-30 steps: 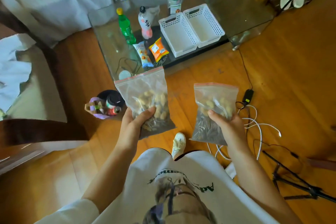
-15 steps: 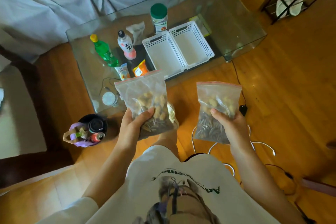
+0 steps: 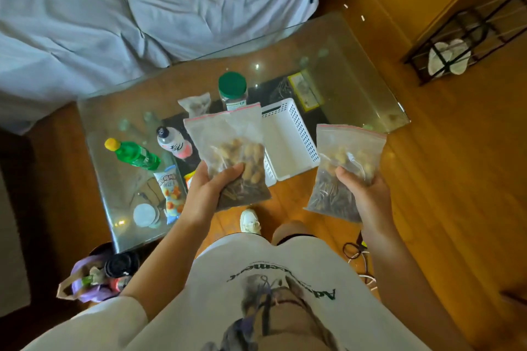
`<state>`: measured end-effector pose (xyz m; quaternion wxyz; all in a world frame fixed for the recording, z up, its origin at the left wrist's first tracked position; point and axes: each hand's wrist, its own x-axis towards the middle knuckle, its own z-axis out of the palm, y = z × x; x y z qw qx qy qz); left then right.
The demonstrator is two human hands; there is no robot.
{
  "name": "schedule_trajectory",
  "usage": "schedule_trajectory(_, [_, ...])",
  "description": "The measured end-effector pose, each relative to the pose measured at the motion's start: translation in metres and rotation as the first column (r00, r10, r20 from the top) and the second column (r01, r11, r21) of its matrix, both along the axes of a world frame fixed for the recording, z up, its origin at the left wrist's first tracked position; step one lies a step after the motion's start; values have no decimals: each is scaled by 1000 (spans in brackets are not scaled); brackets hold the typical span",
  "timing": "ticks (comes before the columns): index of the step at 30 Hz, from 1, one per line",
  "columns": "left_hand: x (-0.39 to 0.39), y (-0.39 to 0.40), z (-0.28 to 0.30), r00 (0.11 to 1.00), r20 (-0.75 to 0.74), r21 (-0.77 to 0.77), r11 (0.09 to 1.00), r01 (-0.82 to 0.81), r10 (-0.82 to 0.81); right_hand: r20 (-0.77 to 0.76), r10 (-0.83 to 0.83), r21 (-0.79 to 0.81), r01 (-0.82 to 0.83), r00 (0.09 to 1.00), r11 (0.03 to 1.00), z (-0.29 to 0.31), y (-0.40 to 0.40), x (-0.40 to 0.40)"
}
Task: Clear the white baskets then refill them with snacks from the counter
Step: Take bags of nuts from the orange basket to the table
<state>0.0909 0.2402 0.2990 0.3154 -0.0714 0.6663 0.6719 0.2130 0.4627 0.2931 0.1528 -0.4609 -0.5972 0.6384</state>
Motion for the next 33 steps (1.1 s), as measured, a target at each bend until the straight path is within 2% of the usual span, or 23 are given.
schedule_trajectory(8, [-95,91,-31,996,69,-14,998,-57,58,56,86,-33,-84,995,996,-30,101,-115])
schedule_trajectory(12, [-146,151,-57,986,93,-65,989,-133,139,133,200,-45,-195,971,980,-58,159,-184])
schedule_trajectory(16, [-203,209,-94,977,113,-125,978,-168,182,217,311,-60,-305,925,950,-101,209,-260])
schedule_trajectory(20, [-252,251,-149,981,118,-191,973,-132,156,263,352,-81,-343,898,936,-157,238,-323])
schedule_trajectory(25, [-285,282,-227,967,136,-345,925,-159,216,356,344,-23,-359,869,933,-236,255,-363])
schedule_trajectory(29, [-298,293,-278,964,172,-422,899,-114,203,420,425,-105,-422,802,900,-289,262,-375])
schedule_trajectory(33, [-307,296,-313,970,208,-549,836,11,124,463,494,-166,-475,736,864,-325,265,-379])
